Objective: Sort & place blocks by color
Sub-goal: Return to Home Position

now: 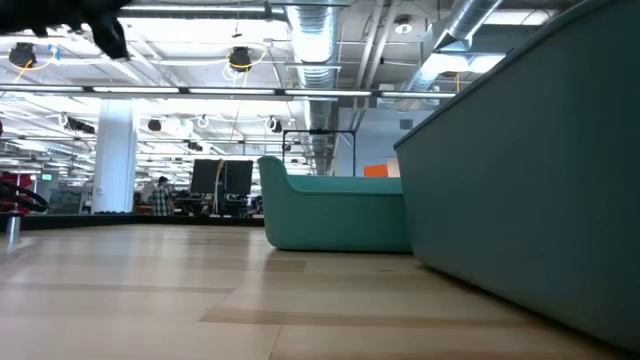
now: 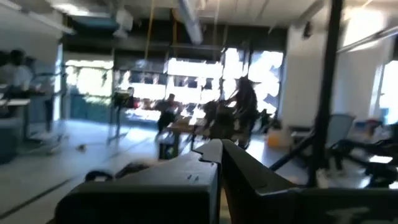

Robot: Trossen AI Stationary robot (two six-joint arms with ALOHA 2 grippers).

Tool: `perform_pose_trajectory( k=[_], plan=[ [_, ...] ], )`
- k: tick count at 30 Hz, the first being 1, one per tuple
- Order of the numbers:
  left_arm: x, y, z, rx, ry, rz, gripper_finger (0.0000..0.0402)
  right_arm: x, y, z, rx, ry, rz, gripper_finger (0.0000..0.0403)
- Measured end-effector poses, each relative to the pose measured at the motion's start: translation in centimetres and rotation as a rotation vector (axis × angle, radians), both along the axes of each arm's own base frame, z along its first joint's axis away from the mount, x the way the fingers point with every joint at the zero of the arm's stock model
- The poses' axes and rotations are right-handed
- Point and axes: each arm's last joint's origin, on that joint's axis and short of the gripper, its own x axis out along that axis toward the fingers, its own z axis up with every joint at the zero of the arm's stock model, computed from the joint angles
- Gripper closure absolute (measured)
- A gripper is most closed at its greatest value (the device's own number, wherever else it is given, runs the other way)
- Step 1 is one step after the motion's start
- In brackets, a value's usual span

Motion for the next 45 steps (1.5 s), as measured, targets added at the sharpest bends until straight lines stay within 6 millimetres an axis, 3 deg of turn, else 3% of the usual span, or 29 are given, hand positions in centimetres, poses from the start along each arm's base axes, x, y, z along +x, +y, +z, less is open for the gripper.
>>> perform_pose_trajectory(
  k=[5, 10, 15, 23, 28, 36, 41, 45],
  plan=[
    [0.9, 0.0, -3.0, 0.019, 0.028, 0.04, 0.0401, 0.5, -0.5, -1.8, 0.022, 0.049, -0.011, 0.0396],
    [1.9, -0.1, -6.3, 0.013, 0.097, 0.041, 0.0401, 0.4, -0.8, -1.6, 0.019, 0.025, 0.033, 0.0396],
    [2.1, 0.1, -7.3, -0.017, 0.19, 0.102, 0.0401, 0.5, -1.2, -2.0, 0.0, 0.069, 0.009, 0.0395],
    [2.0, 0.1, -7.3, 0.034, 0.226, 0.107, 0.0401, 0.5, -1.5, -2.6, 0.032, 0.131, -0.028, 0.0395],
    [1.6, 0.0, -6.0, 0.064, 0.246, 0.08, 0.0401, 0.5, -1.5, -2.7, -0.019, 0.143, -0.054, 0.0395],
    [1.8, -0.2, -7.1, 0.077, 0.305, -0.006, 0.0401, 0.4, -1.8, -2.7, -0.049, 0.152, -0.089, 0.0395],
    [1.8, -0.3, -7.2, 0.074, 0.307, -0.012, 0.0401, 0.2, -1.8, -1.0, -0.028, -0.017, -0.057, 0.0395],
    [1.8, -0.3, -7.1, 0.08, 0.303, -0.015, 0.0401, 0.2, -1.5, -0.8, -0.057, -0.008, -0.037, 0.0395]
  ],
)
